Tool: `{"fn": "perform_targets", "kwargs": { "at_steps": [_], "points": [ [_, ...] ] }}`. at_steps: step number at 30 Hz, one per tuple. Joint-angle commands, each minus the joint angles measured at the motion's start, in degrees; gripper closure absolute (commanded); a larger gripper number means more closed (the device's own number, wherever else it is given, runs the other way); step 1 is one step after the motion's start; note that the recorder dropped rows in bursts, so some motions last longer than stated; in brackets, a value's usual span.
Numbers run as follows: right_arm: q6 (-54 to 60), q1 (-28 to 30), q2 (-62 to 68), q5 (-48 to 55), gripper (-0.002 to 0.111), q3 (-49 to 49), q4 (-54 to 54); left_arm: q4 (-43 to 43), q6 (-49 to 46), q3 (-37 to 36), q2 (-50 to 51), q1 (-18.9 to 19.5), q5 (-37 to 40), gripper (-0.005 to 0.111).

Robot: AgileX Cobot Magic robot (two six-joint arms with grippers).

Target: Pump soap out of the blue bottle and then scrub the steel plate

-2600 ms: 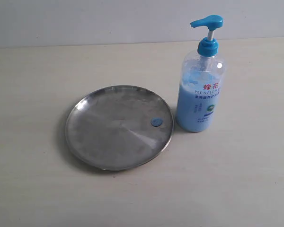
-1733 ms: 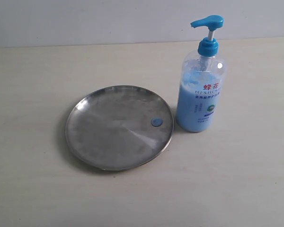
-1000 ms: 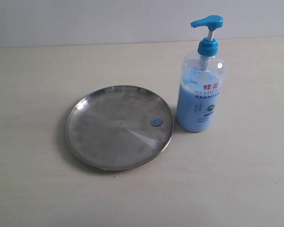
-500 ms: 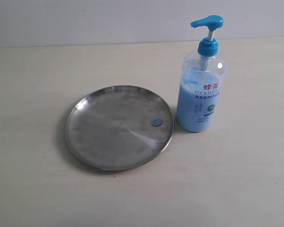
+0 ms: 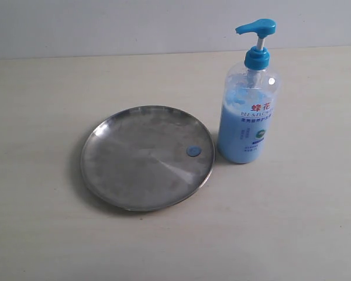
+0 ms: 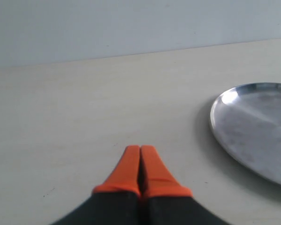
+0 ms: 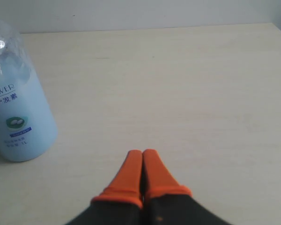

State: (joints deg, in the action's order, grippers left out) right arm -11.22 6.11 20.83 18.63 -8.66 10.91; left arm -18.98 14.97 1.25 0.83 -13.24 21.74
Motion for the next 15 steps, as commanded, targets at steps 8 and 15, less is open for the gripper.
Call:
{"fn": "perform_targets", "kwargs": {
  "at_steps": [8,15],
  "points": [
    [0.12,0.29,0.0,-0.72,0.108,-0.34,-0.03,0.14,-0.16,5.28,5.4,-0.46,-0.18,0.107],
    [0.12,0.29,0.0,-0.72,0.108,-0.34,-0.03,0.04,-0.16,7.95,8.28,-1.27,-0.11,0.107]
  ]
}}
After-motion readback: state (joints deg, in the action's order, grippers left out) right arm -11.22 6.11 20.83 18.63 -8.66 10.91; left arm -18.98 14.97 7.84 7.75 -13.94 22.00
